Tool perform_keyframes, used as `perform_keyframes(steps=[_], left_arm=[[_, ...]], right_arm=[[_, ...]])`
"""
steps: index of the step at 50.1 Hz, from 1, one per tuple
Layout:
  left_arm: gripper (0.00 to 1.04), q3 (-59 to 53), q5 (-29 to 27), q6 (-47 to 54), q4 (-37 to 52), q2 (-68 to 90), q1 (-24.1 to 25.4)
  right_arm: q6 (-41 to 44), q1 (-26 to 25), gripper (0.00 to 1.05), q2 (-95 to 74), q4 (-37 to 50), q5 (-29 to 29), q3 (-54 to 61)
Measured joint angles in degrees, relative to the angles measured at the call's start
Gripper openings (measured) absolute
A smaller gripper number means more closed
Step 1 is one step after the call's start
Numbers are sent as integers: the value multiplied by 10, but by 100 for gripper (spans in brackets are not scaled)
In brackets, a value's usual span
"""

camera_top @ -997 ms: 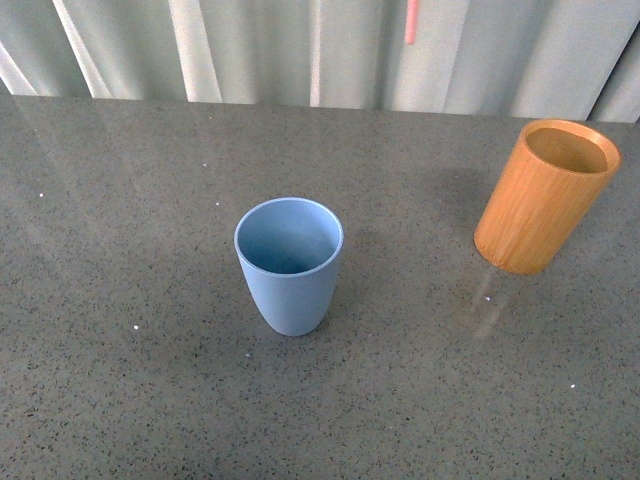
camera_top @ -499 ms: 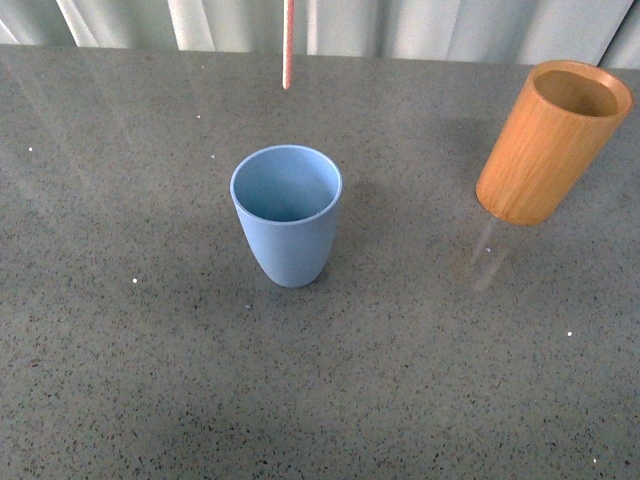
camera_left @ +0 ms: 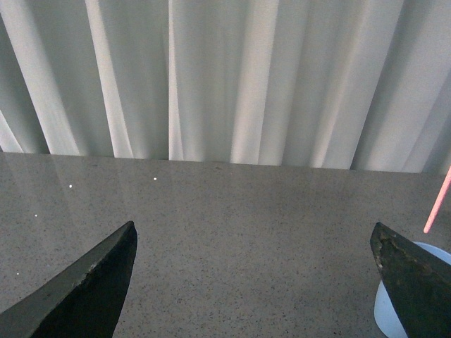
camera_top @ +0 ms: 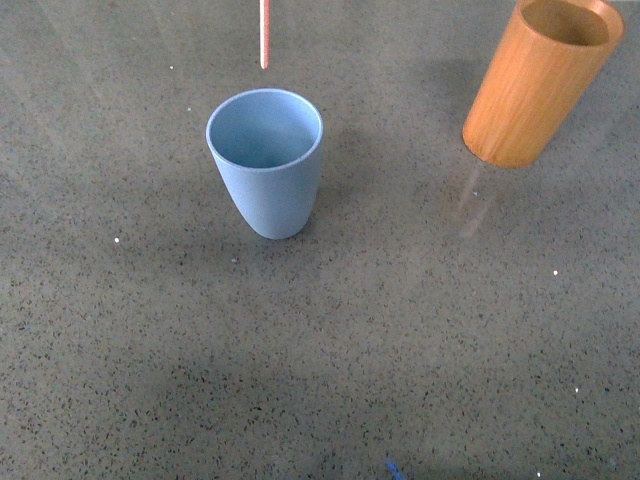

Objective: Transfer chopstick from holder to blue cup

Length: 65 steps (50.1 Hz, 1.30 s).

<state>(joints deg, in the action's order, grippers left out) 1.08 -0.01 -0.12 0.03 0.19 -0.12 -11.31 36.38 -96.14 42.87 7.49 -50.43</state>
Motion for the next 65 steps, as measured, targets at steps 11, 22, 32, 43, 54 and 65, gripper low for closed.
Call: perform_keyframes(steps=[11,22,32,43,54,65], left_arm=[[98,0,0,0,0,0,0],[98,0,0,0,0,0,0],[98,0,0,0,0,0,0],[98,0,0,0,0,0,0],[98,0,0,0,0,0,0],[98,0,0,0,0,0,0]], right_arm=[[-4,-3,1,9,3,1,18],[-10,-7,1,19,3,0,30],[-14,-7,1,19,5,1,34],[-23,-7,1,15,14,7,46],[-32,-6,1,14,17,13,57],[-35,-6,1,14,21,15,74]])
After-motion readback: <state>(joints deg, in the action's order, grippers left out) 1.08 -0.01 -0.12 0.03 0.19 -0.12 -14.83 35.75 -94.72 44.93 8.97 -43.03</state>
